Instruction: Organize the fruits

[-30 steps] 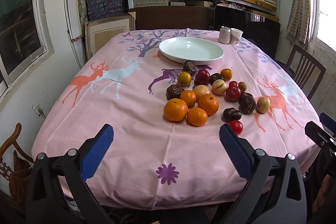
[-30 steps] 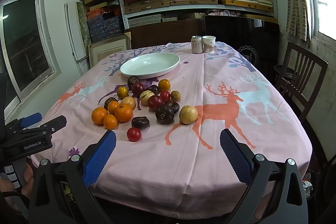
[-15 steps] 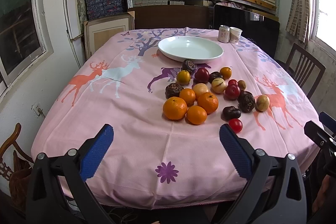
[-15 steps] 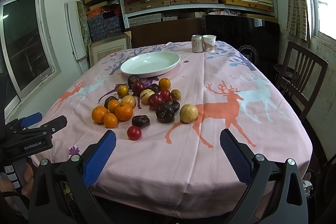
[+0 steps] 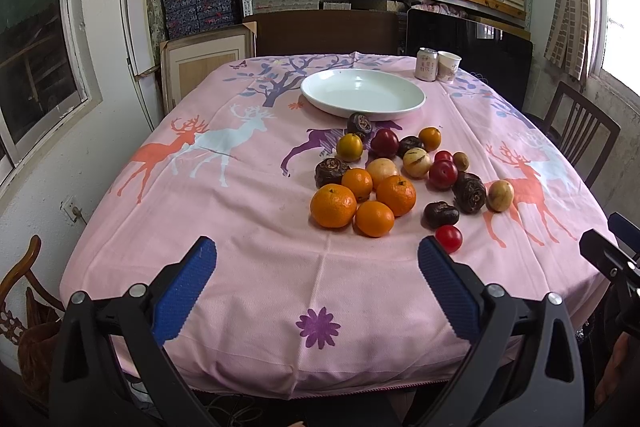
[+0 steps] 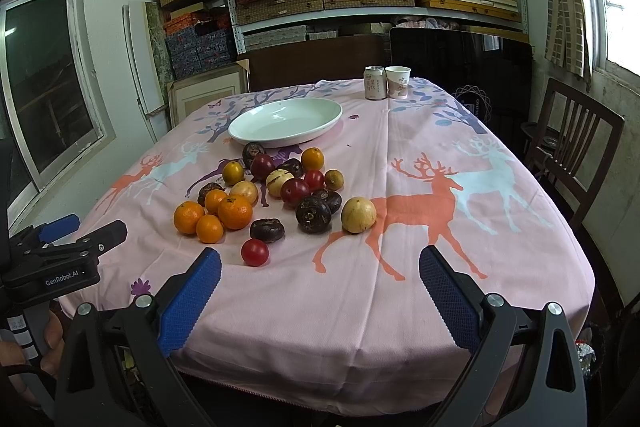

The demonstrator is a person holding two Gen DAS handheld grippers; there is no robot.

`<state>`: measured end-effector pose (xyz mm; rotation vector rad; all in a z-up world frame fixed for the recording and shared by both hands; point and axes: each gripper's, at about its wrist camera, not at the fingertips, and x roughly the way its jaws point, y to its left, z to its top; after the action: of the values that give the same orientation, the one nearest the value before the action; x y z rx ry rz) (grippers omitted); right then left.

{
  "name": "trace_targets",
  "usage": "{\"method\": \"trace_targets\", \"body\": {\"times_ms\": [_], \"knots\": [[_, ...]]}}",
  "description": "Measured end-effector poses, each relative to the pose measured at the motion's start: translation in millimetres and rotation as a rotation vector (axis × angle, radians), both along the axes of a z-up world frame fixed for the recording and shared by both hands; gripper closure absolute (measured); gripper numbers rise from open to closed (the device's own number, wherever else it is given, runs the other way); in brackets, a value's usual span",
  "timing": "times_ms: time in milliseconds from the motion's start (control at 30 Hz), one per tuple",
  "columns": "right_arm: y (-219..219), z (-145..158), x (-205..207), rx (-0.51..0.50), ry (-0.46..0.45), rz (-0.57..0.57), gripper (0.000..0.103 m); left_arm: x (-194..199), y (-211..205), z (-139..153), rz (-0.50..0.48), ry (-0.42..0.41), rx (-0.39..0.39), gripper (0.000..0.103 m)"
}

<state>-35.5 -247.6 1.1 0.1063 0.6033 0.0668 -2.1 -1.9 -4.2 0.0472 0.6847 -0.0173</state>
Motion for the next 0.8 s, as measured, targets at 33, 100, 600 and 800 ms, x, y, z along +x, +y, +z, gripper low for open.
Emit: {"method": "trace_targets", "body": {"times_ms": [33,100,600,800], "knots": [[1.1,-0.7,-0.3,-0.001,0.0,0.0,0.003,-0.7,-0.5,-0.9,-0.001,0.0,0.0,0.004],[0.8,-0.7,-0.1,-0.001,0.0,0.0,0.003,-0.5,-0.3,-0.5,0.0,0.0,0.001,0.004],[0.2,-2.3,0.3,0.0,0.001,0.003,0.003,0.0,-0.2,0.1,0.001,-0.001,0.001,0.004],[-1.1,-8.1,2.4,-0.005,0.018,-0.007,0.003,2.7,-0.4,-14.7,0.006,0.016,-0.002,0.004]]}}
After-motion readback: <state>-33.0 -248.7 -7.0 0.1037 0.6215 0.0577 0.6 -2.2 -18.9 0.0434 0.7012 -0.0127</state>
